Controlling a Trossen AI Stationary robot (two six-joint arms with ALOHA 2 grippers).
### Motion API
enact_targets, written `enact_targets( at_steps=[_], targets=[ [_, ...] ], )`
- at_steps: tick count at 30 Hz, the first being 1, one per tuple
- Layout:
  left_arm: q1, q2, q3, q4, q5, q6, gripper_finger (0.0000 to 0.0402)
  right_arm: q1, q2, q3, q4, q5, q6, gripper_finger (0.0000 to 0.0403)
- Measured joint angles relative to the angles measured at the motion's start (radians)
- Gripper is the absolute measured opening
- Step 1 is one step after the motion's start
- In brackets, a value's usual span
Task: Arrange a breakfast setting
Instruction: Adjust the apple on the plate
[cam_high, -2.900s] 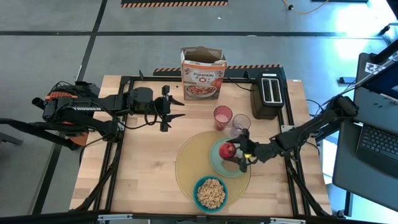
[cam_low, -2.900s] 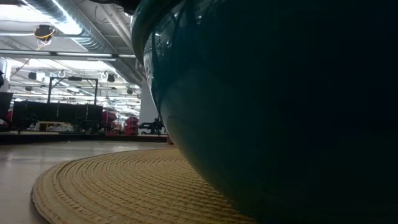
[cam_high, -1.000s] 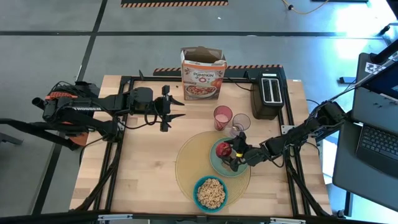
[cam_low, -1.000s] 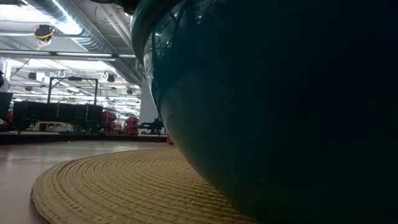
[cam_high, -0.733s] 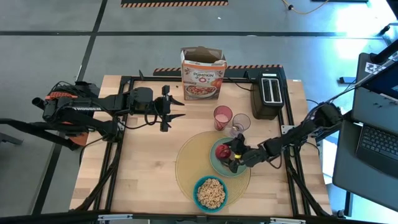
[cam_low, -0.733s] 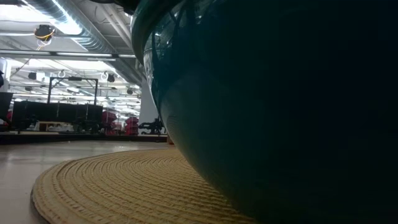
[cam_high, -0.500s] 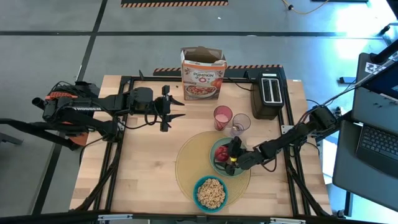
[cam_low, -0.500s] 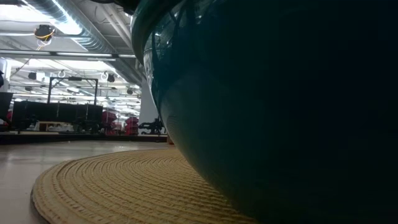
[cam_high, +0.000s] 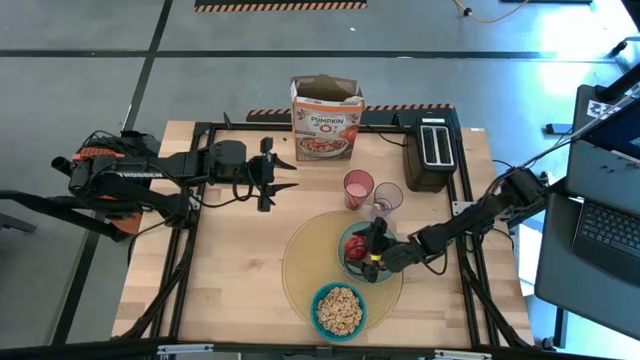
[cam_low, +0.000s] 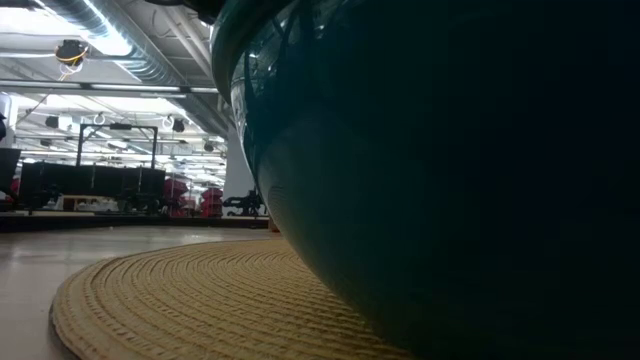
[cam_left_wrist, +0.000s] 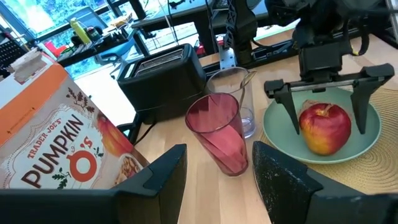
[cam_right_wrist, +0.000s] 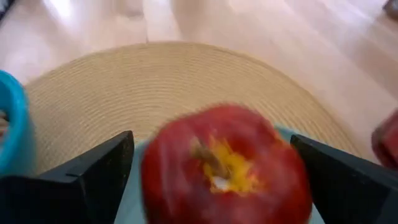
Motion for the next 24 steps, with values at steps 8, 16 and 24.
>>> enact_targets(
  at_steps=[8, 16, 24],
  targets=[
    [0.000, 0.000, 0.000, 0.000, 0.000, 0.000, 0.0174, -0.001, -0.068, 0.001, 0.006, 0.040, -0.110, 0.0396],
    [0.000, 0.000, 0.000, -0.001, 0.000, 0.000, 0.0174, 0.000, -0.139, 0.001, 0.012, 0.040, -0.221, 0.0398],
    [0.000, 0.000, 0.000, -0.001, 0.000, 0.000, 0.0174, 0.003, -0.286, 0.052, -0.023, 0.025, -0.554, 0.0398]
  ],
)
